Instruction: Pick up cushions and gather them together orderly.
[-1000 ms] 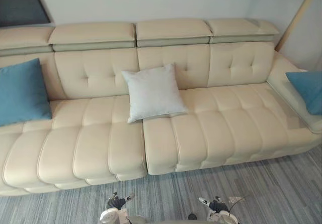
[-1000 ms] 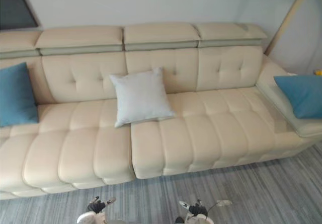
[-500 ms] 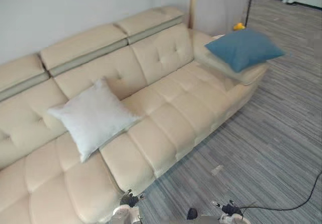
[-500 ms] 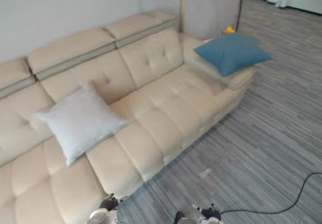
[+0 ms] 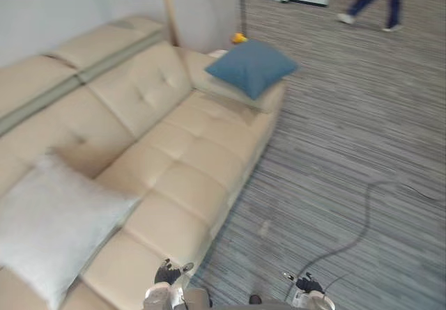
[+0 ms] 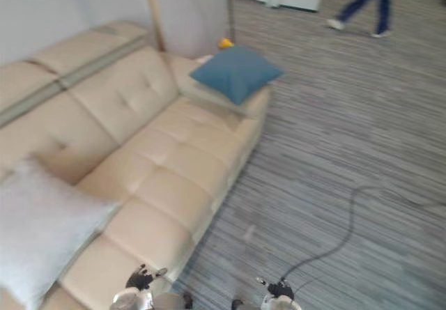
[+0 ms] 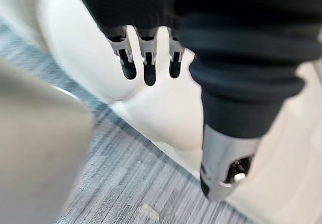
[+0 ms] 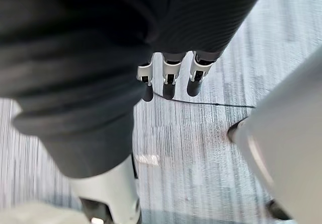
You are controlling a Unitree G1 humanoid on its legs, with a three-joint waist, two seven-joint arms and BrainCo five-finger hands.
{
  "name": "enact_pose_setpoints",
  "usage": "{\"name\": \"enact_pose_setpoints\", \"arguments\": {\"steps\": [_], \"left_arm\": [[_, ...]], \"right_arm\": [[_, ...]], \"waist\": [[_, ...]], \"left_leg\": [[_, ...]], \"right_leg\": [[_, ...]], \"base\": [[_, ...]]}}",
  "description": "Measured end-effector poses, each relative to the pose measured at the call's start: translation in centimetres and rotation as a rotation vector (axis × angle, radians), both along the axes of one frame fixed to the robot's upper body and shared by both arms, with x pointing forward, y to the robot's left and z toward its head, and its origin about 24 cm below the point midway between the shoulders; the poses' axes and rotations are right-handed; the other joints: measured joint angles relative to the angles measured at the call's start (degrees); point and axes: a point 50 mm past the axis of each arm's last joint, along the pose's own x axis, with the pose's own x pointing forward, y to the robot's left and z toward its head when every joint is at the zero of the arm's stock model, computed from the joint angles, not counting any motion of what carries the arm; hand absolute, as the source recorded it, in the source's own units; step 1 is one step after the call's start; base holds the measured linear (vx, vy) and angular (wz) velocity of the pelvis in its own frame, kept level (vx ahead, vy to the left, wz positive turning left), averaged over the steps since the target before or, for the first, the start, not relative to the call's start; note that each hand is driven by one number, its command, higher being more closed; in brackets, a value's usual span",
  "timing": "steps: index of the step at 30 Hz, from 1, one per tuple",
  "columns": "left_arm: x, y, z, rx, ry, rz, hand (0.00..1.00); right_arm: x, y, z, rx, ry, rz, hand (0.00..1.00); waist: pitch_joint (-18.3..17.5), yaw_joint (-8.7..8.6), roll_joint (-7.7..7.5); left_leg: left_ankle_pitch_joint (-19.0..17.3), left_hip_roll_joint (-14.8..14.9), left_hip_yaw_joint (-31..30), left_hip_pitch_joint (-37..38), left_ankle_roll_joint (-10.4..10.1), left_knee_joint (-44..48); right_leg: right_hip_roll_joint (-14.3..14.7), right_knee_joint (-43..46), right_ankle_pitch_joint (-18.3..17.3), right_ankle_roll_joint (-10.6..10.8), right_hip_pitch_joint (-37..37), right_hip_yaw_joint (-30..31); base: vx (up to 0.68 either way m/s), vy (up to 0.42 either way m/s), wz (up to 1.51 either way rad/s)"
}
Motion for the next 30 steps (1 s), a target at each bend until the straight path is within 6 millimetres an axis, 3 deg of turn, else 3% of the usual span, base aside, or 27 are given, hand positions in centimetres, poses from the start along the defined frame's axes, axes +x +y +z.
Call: {"name": "enact_pose_setpoints", "arguments": {"steps": [2,3,6,7,8,9,10,12,14,15,16,17,20,21,22,24,26,27,28,30], "left_arm": [[0.5,-0.7,0.0,-0.005,-0.004,-0.043,0.00],[0.5,-0.9,0.0,-0.006,-0.001,-0.052,0.00],[0.9,-1.1,0.0,0.006,0.005,-0.105,0.00],[0.9,-0.8,0.0,0.020,0.013,-0.127,0.00],[0.7,-0.2,-0.1,0.039,0.023,-0.136,0.00],[0.6,-0.2,-0.2,0.039,0.037,-0.136,0.00],[0.1,-0.5,-0.5,0.028,0.059,-0.135,0.00],[0.0,-0.8,-0.6,0.020,0.062,-0.134,0.00],[0.3,-1.0,-0.5,0.006,0.049,-0.108,0.00],[0.6,-0.9,-0.3,0.009,0.040,-0.110,0.00],[0.7,-0.9,-0.3,0.011,0.033,-0.111,0.00],[1.4,-0.9,0.1,0.015,0.000,-0.120,0.00],[2.2,-1.4,0.6,0.012,-0.040,-0.142,0.00],[2.4,-1.6,0.7,0.011,-0.053,-0.152,0.00],[2.4,-1.8,0.8,0.006,-0.058,-0.152,0.00],[2.4,-2.0,0.9,0.000,-0.068,-0.149,0.00],[1.9,-1.9,0.6,-0.002,-0.052,-0.144,0.00],[1.8,-1.4,0.7,0.012,-0.049,-0.144,0.00],[1.8,-1.1,0.7,0.019,-0.047,-0.144,0.00],[1.8,-1.2,0.6,0.017,-0.043,-0.148,0.00]], "right_arm": [[0.5,-0.2,0.2,-0.008,-0.012,0.005,0.00],[0.9,-0.2,0.3,-0.011,-0.018,0.010,0.00],[1.9,-0.1,0.4,-0.018,-0.021,0.039,0.00],[2.2,-0.2,0.4,-0.019,-0.020,0.043,0.00],[2.1,-0.1,0.3,-0.017,-0.010,0.045,0.00],[2.2,-0.8,0.3,-0.033,-0.004,0.049,0.00],[2.1,-1.5,0.4,-0.050,0.002,0.042,0.00],[1.7,-2.6,0.4,-0.066,0.021,0.013,0.00],[0.9,-3.0,0.2,-0.071,0.037,-0.013,0.00],[0.6,-2.8,0.1,-0.069,0.046,-0.007,0.00],[0.5,-2.7,0.0,-0.069,0.051,0.000,0.00],[0.5,-2.5,0.0,-0.075,0.053,0.007,0.00],[0.9,-2.5,0.1,-0.080,0.045,0.004,0.00],[1.2,-2.5,0.2,-0.081,0.038,0.005,0.00],[1.4,-2.5,0.4,-0.084,0.027,0.005,0.00],[2.0,-2.7,0.7,-0.094,0.000,0.006,0.00],[1.9,-2.6,0.6,-0.091,0.006,0.009,0.00],[1.7,-2.0,0.5,-0.075,0.015,0.011,0.00],[1.1,-1.7,0.2,-0.065,0.028,0.009,0.00],[0.8,-1.3,0.1,-0.061,0.036,0.023,0.00]], "waist": [[0.4,-0.12,0.71],[0.6,-0.18,1.20],[1.7,-0.78,2.54],[2.0,-1.25,2.08],[2.6,-1.44,0.29],[3.2,-1.45,0.98],[3.3,-1.45,2.60],[3.7,-1.94,3.68],[3.9,-2.29,4.03],[4.2,-2.53,4.03],[4.6,-2.54,3.60],[5.1,-2.34,3.51],[5.2,-1.49,3.41],[5.2,-1.01,3.45],[5.1,-0.58,3.62],[4.7,0.15,4.24],[3.9,0.67,4.62],[3.2,1.18,2.70],[2.8,1.58,1.74],[2.7,2.01,1.11]], "left_leg": [[0.0,0.4,2.1,3.6,-0.1,-2.7],[0.1,0.9,2.6,5.0,-0.1,-4.0],[0.5,3.4,3.3,7.6,-0.8,-6.6],[0.5,3.6,3.2,7.8,-0.8,-6.6],[0.6,2.4,3.1,9.0,-1.4,-6.8],[0.4,2.8,2.1,10.4,-2.1,-7.2],[1.7,4.0,0.5,10.6,-3.9,-7.2],[3.0,5.3,-2.4,10.9,-5.6,-4.1],[6.2,7.5,-6.4,4.6,-7.2,13.3],[10.5,8.2,-8.1,1.2,-6.8,21.9],[11.5,8.7,-8.8,-1.0,-6.4,26.3],[7.2,8.8,-9.1,-8.2,-4.3,36.3],[3.1,5.7,-7.0,-14.1,-2.7,28.4],[3.2,3.8,-6.2,-14.6,-2.7,18.2],[4.0,2.5,-6.0,-14.4,-2.4,9.8],[9.3,0.5,-6.6,-14.1,-1.9,-5.4],[15.5,-0.3,-8.2,-13.0,0.7,-5.9],[12.8,-1.3,-5.9,-12.2,1.2,-4.6],[11.0,-1.7,-4.2,-11.1,1.4,-4.1],[8.4,-2.4,-1.9,-6.9,1.6,-4.1]], "right_leg": [[-4.4,3.6,-0.9,-3.3,-1.9,-10.7],[-5.3,2.7,-1.5,-4.4,-1.8,-13.9],[-4.6,-8.5,0.5,-6.4,-3.0,-18.7],[-4.3,-15.0,5.0,-7.1,-4.0,-18.7],[-4.6,-22.9,12.8,-8.6,-3.4,-18.6],[-3.7,-22.9,15.8,-11.1,-2.8,-18.5],[-2.1,-22.9,14.7,-11.6,-2.2,-18.3],[-0.7,-21.8,11.7,-12.3,-1.5,-18.0],[1.0,-23.0,9.1,-12.8,2.8,-18.1],[1.4,-24.2,8.5,-13.1,5.4,-18.3],[1.5,-25.2,8.2,-13.3,6.8,-18.4],[1.9,-27.0,6.5,-14.1,10.8,-18.1],[1.6,-30.0,5.9,-13.3,14.8,-16.8],[1.4,-31.1,5.4,-12.6,15.9,-16.1],[1.5,-31.9,4.9,-11.9,16.9,-15.3],[2.1,-32.7,3.4,-10.4,18.5,-13.1],[2.1,-31.4,1.0,-8.1,19.5,-10.0],[0.1,-29.3,-0.5,-7.1,20.1,-8.5],[-1.0,-26.0,-1.7,-5.9,19.2,-7.3],[-3.2,-9.7,-2.7,-2.9,13.8,-5.4]], "base": [[0.30,0.053,-0.43],[0.32,0.007,-0.43],[0.30,-0.086,-0.29],[0.37,-0.217,-0.22],[0.46,-0.270,-0.34],[0.39,-0.210,-0.43],[0.39,-0.220,-0.49],[0.38,-0.231,-0.34],[0.38,-0.222,-0.03],[0.31,-0.148,0.11],[0.27,-0.107,0.06],[0.25,-0.092,-0.05],[0.26,-0.041,-0.24],[0.25,0.050,-0.27],[0.33,0.090,-0.39],[0.34,0.122,-0.49],[0.46,0.197,-0.74],[0.47,0.168,-0.85],[0.48,0.155,-0.89],[0.40,0.149,-0.60]]}}
